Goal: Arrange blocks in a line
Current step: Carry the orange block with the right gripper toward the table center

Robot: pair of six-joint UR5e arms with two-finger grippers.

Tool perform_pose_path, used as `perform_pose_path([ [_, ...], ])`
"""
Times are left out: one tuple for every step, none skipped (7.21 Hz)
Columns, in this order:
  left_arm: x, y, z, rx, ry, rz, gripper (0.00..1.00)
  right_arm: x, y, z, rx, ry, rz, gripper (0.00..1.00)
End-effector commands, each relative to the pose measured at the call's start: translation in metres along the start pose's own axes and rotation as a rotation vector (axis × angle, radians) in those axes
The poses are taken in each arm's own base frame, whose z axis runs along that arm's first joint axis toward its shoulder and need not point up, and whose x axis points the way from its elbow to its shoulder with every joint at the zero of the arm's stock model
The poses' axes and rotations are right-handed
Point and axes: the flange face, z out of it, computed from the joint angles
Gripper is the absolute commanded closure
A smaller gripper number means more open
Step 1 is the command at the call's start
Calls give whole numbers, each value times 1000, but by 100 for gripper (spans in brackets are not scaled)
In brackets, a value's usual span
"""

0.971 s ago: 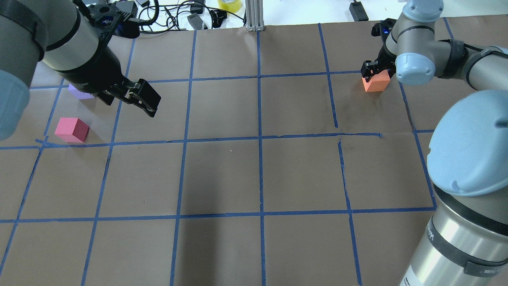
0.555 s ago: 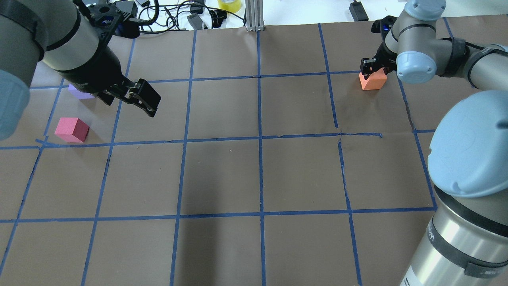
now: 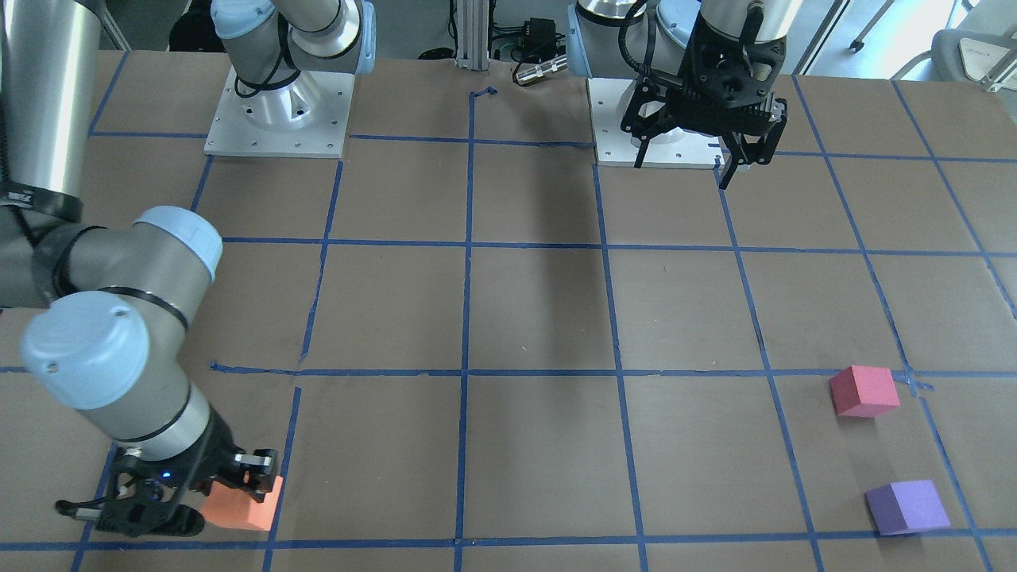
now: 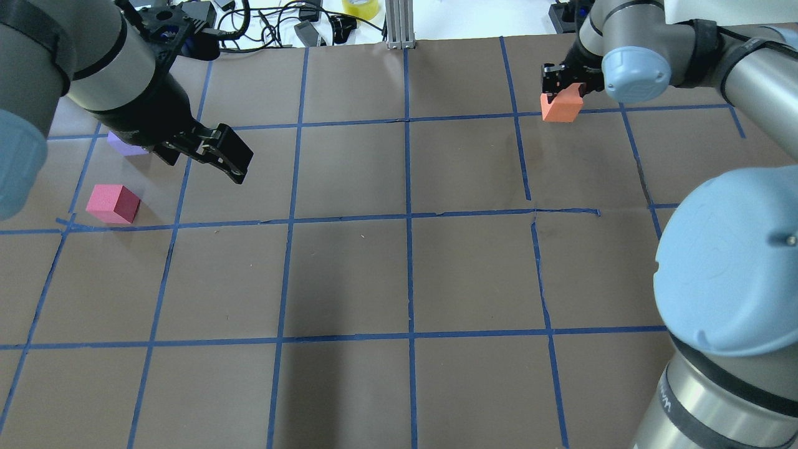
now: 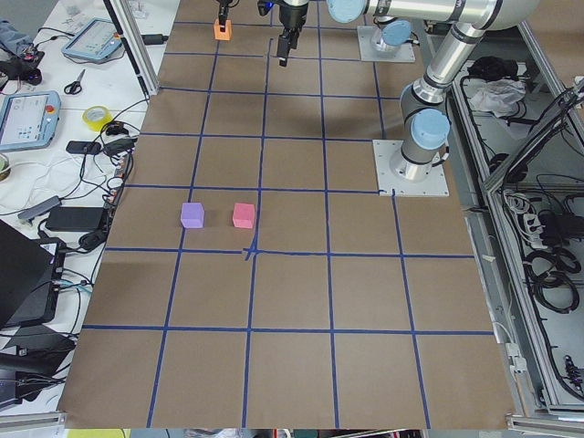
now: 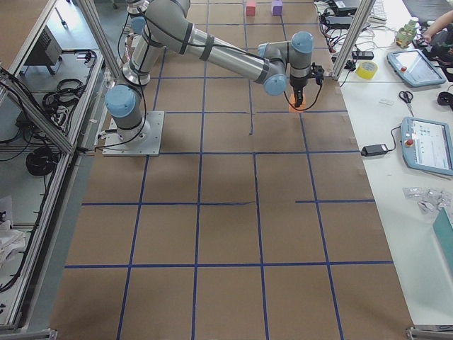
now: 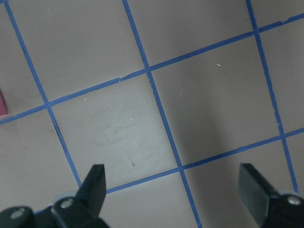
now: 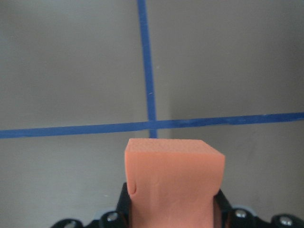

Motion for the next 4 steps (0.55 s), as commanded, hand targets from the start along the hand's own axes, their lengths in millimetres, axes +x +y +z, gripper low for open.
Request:
perform_pose_path([
  [0,0,0,-1,0,0,0,-103,32,-7,1,-26,9,100],
  [0,0,0,-1,0,0,0,-131,34,-15,21,-39,-31,100],
  [0,1,0,1,0,0,0,-163,43,1,12,-29,-77,100],
  [0,1,0,-1,0,1,0,-197,51,15,16,-5,-128,100],
])
